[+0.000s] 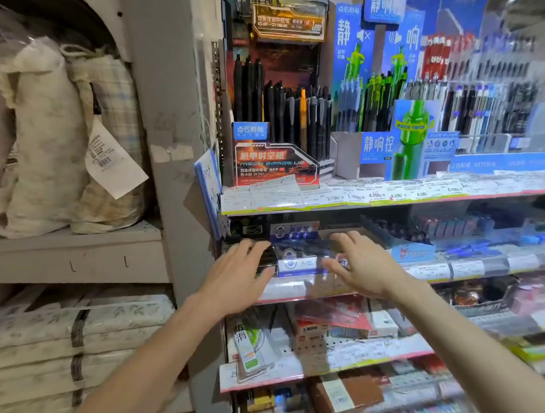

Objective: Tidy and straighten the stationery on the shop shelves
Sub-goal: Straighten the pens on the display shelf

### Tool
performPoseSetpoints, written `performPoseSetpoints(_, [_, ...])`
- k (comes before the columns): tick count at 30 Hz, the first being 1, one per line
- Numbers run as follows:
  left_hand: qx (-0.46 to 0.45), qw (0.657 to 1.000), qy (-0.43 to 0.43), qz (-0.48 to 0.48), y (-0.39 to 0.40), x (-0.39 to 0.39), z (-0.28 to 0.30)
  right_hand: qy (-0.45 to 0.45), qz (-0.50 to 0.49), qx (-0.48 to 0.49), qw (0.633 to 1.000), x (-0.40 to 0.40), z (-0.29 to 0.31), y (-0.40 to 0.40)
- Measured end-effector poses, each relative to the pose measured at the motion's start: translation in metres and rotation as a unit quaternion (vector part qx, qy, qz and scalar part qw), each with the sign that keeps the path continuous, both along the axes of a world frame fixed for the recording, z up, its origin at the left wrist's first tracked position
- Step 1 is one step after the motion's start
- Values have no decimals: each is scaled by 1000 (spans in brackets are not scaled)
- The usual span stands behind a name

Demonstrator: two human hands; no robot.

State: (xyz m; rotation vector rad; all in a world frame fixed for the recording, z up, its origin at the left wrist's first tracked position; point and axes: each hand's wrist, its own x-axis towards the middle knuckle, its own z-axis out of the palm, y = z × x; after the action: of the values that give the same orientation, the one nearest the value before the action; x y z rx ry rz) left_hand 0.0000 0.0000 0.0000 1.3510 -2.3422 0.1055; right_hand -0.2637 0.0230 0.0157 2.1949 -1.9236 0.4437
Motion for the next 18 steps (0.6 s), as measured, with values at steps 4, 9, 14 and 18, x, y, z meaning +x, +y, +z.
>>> performPoseSetpoints(4, [49, 997, -47, 46, -31, -18, 11, 58, 10, 50, 997, -3, 13, -29])
performPoseSetpoints(9, [101, 994, -19, 49, -64, -31, 14, 78, 68, 88, 991, -6, 17, -56])
performPoseSetpoints(14, [126, 988, -38, 80, -80, -46, 11, 59, 130, 119, 983, -14, 10, -77])
performPoseSetpoints(18, [104, 991, -22, 77, -85, -53, 6, 46, 160, 105, 980, -24, 3, -85])
